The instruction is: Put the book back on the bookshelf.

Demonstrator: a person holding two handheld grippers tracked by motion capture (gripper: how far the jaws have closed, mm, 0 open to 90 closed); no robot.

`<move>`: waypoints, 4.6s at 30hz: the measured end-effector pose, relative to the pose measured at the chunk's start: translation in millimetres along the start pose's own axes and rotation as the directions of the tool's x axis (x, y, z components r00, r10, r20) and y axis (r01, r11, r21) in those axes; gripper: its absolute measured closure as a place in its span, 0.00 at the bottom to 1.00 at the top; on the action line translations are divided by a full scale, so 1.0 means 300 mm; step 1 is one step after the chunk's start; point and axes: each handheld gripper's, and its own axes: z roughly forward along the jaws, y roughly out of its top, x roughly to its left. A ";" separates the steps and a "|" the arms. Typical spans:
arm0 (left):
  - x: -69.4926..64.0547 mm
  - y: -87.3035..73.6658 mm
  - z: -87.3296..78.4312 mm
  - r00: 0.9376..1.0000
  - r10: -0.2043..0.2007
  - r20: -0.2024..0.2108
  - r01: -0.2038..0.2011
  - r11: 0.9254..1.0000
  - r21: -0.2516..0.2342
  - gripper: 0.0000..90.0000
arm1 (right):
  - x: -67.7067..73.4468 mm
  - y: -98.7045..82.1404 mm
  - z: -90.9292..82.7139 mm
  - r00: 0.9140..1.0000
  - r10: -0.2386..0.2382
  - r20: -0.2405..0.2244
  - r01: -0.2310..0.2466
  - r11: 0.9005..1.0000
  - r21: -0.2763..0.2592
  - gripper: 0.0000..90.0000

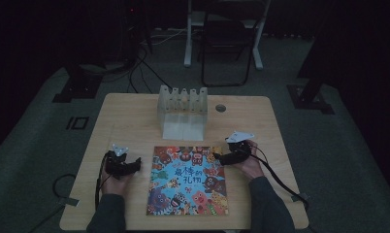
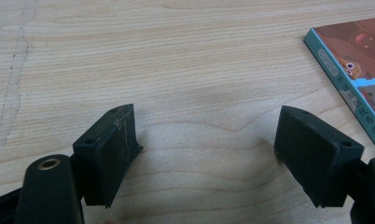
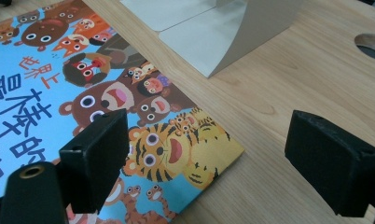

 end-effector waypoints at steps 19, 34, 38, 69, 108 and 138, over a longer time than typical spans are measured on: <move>-0.010 -0.006 -0.007 1.000 -0.016 -0.015 0.017 1.000 0.002 0.24 | -0.035 -0.030 0.092 0.990 0.111 -0.086 -0.109 0.994 0.022 0.15; -0.072 -0.025 -0.078 0.997 0.043 0.057 -0.042 0.999 -0.025 0.15 | -0.032 -0.045 0.117 0.984 0.137 -0.113 -0.132 0.990 0.053 0.15; -0.110 -0.042 -0.117 0.992 0.082 0.092 -0.078 0.996 -0.047 0.11 | -0.034 -0.044 0.115 0.982 0.147 -0.123 -0.141 0.989 0.051 0.16; -0.421 -0.164 -0.259 0.873 0.382 0.305 -0.360 0.924 -0.128 0.02 | -0.055 -0.014 0.069 0.960 0.221 -0.175 -0.226 0.974 -0.011 0.16; -0.615 -0.209 -0.246 0.748 0.566 0.345 -0.524 0.824 -0.214 0.01 | -0.051 0.043 0.019 0.963 0.195 -0.185 -0.208 0.977 -0.054 0.17; -0.648 -0.190 -0.307 0.759 0.584 0.288 -0.482 0.801 -0.356 0.04 | -0.025 0.091 -0.034 0.965 0.202 -0.168 -0.212 0.976 -0.040 0.17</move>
